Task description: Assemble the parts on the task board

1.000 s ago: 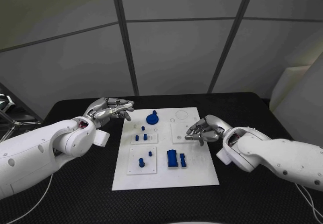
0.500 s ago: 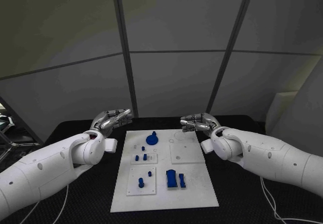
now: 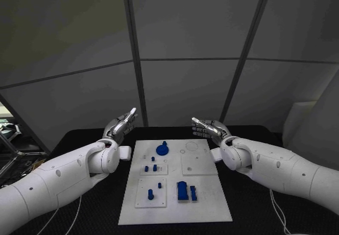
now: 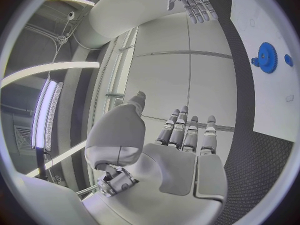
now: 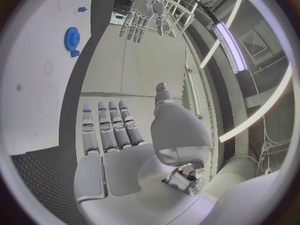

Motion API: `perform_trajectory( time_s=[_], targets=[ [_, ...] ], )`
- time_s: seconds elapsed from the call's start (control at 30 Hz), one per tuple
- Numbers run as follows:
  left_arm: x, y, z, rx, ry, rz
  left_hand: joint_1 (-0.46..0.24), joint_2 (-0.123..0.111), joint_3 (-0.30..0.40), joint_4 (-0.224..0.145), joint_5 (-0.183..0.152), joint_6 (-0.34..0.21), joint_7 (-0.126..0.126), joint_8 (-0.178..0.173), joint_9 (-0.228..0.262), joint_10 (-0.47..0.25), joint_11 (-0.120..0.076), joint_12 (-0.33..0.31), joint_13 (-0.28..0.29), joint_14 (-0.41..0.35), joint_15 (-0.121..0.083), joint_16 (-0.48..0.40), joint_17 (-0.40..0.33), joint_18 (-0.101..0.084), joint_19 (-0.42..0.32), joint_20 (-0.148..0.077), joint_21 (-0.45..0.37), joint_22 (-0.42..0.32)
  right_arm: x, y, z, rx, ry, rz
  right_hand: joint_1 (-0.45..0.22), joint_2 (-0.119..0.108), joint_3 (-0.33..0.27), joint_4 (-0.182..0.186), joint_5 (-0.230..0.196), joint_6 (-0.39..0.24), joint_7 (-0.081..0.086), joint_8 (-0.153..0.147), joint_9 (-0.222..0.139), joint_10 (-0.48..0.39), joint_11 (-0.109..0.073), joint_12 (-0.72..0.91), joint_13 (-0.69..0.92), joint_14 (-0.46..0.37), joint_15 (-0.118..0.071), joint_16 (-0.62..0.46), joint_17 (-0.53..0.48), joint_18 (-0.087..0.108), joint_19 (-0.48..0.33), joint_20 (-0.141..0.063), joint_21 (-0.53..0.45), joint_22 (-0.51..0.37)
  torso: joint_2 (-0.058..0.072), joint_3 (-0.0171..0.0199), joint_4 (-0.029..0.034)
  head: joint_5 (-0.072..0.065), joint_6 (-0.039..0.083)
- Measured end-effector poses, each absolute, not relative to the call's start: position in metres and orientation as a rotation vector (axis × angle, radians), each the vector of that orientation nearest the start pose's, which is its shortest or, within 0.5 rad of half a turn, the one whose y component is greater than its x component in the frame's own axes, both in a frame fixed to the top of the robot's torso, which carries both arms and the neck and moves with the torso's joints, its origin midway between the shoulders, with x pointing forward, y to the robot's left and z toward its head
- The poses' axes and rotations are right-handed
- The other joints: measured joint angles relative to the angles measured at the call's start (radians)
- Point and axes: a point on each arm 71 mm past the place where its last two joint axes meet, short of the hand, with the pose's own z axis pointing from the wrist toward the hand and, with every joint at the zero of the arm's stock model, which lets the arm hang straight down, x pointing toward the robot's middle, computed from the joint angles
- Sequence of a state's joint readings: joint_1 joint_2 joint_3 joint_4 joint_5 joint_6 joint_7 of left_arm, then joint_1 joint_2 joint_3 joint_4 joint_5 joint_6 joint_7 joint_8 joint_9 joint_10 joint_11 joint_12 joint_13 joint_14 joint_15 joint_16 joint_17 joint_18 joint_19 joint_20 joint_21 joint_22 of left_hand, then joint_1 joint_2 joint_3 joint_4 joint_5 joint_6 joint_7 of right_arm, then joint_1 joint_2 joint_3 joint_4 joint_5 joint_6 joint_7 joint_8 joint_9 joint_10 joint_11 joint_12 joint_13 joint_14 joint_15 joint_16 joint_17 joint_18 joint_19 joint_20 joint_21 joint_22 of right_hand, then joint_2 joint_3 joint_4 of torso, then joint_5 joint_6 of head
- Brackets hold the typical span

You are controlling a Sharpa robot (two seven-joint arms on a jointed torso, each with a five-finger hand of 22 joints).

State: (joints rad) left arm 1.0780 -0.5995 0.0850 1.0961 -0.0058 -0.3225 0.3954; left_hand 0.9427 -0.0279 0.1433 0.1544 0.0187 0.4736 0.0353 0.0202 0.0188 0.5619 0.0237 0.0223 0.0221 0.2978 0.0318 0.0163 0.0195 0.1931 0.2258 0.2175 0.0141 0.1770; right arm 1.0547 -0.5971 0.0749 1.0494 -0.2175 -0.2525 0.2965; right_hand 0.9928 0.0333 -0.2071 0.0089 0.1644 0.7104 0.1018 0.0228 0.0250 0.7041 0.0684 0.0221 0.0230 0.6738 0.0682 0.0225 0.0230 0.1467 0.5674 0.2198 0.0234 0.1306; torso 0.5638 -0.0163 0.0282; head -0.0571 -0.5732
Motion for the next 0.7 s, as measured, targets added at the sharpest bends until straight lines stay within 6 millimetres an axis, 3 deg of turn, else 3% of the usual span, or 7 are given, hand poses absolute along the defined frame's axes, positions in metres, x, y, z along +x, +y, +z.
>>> perform_trajectory(
  time_s=[0.07,0.1,0.2,0.23,0.3,0.53,0.7],
  targets=[
    [0.545,0.216,-0.233,-1.269,1.284,-1.387,-0.067,0.007,-0.01,-0.01,-0.002,-0.034,-0.009,-0.005,-0.005,-0.04,-0.006,-0.002,-0.006,-0.021,-0.008,-0.005,-0.005,0.0,-0.016,-0.016,0.0,-0.013,0.543,-0.221,-0.253,1.113,1.483,1.296,-0.07,-0.009,0.015,-0.003,-0.012,-0.05,-0.007,-0.004,-0.006,-0.049,-0.017,-0.003,-0.006,-0.048,-0.017,-0.002,-0.006,0.0,-0.04,-0.015,-0.004,-0.009,-0.003,0.0024,-0.0043,0.012,-0.006],
    [0.542,0.214,-0.233,-1.267,1.289,-1.39,-0.103,0.011,-0.016,-0.016,-0.006,-0.052,-0.013,-0.007,-0.007,-0.062,-0.009,-0.007,-0.008,-0.033,-0.012,-0.005,-0.007,0.001,-0.025,-0.025,0.0,-0.02,0.54,-0.219,-0.253,1.112,1.483,1.301,-0.109,-0.013,0.023,-0.003,-0.018,-0.078,-0.017,-0.005,-0.009,-0.078,-0.025,-0.005,-0.009,-0.075,-0.025,-0.006,-0.009,-0.015,-0.063,-0.024,-0.005,-0.014,-0.005,0.0036,-0.0066,0.018,-0.009],
    [0.531,0.207,-0.232,-1.26,1.306,-1.395,-0.202,0.017,-0.032,-0.032,-0.008,-0.102,-0.022,-0.009,-0.012,-0.121,-0.015,-0.012,-0.014,-0.064,-0.02,-0.008,-0.012,0.0,-0.048,-0.048,-0.008,-0.038,0.53,-0.213,-0.249,1.111,1.477,1.318,-0.208,-0.021,0.043,-0.005,-0.035,-0.148,-0.048,-0.009,-0.016,-0.148,-0.042,-0.011,-0.014,-0.141,-0.042,-0.009,-0.014,-0.015,-0.119,-0.046,-0.012,-0.027,-0.01,0.0084,-0.0151,0.038,-0.018],
    [0.526,0.205,-0.232,-1.258,1.31,-1.394,-0.234,0.019,-0.037,-0.037,-0.008,-0.117,-0.025,-0.012,-0.013,-0.14,-0.016,-0.012,-0.015,-0.074,-0.022,-0.009,-0.013,0.0,-0.055,-0.055,-0.008,-0.044,0.526,-0.21,-0.248,1.112,1.472,1.321,-0.241,-0.023,0.051,-0.006,-0.04,-0.173,-0.057,-0.013,-0.017,-0.172,-0.047,-0.011,-0.015,-0.164,-0.047,-0.013,-0.015,-0.03,-0.138,-0.053,-0.012,-0.032,-0.012,0.0098,-0.0172,0.042,-0.021],
    [0.514,0.2,-0.232,-1.253,1.319,-1.388,-0.293,0.022,-0.046,-0.046,-0.012,-0.147,-0.027,-0.012,-0.014,-0.175,-0.018,-0.012,-0.017,-0.093,-0.025,-0.009,-0.015,0.0,-0.069,-0.069,-0.008,-0.055,0.516,-0.205,-0.245,1.117,1.458,1.331,-0.304,-0.026,0.063,-0.007,-0.051,-0.218,-0.07,-0.015,-0.019,-0.216,-0.053,-0.014,-0.018,-0.207,-0.053,-0.014,-0.018,-0.031,-0.174,-0.067,-0.013,-0.049,-0.015,0.0124,-0.0214,0.051,-0.024],
    [0.478,0.19,-0.232,-1.245,1.317,-1.337,-0.456,0.026,-0.109,-0.103,-0.012,-0.229,-0.033,-0.015,-0.016,-0.272,-0.022,-0.016,-0.019,-0.144,-0.03,-0.009,-0.017,0.001,-0.107,-0.107,-0.008,-0.096,0.482,-0.19,-0.235,1.154,1.382,1.336,-0.479,-0.031,0.098,-0.008,-0.1,-0.343,-0.093,-0.015,-0.023,-0.34,-0.064,-0.015,-0.021,-0.325,-0.064,-0.018,-0.021,-0.049,-0.273,-0.106,-0.017,-0.106,-0.019,0.0155,-0.0267,0.057,-0.027],
    [0.464,0.189,-0.229,-1.238,1.292,-1.291,-0.549,0.027,-0.13,-0.13,-0.012,-0.276,-0.034,-0.015,-0.017,-0.327,-0.023,-0.016,-0.02,-0.171,-0.029,-0.009,-0.018,0.001,-0.136,-0.138,-0.008,-0.141,0.467,-0.187,-0.229,1.185,1.322,1.302,-0.573,-0.033,0.134,-0.008,-0.136,-0.41,-0.097,-0.019,-0.023,-0.405,-0.067,-0.015,-0.021,-0.389,-0.066,-0.018,-0.021,-0.094,-0.327,-0.132,-0.017,-0.12,-0.019,0.016,-0.0275,0.057,-0.027]
  ],
)
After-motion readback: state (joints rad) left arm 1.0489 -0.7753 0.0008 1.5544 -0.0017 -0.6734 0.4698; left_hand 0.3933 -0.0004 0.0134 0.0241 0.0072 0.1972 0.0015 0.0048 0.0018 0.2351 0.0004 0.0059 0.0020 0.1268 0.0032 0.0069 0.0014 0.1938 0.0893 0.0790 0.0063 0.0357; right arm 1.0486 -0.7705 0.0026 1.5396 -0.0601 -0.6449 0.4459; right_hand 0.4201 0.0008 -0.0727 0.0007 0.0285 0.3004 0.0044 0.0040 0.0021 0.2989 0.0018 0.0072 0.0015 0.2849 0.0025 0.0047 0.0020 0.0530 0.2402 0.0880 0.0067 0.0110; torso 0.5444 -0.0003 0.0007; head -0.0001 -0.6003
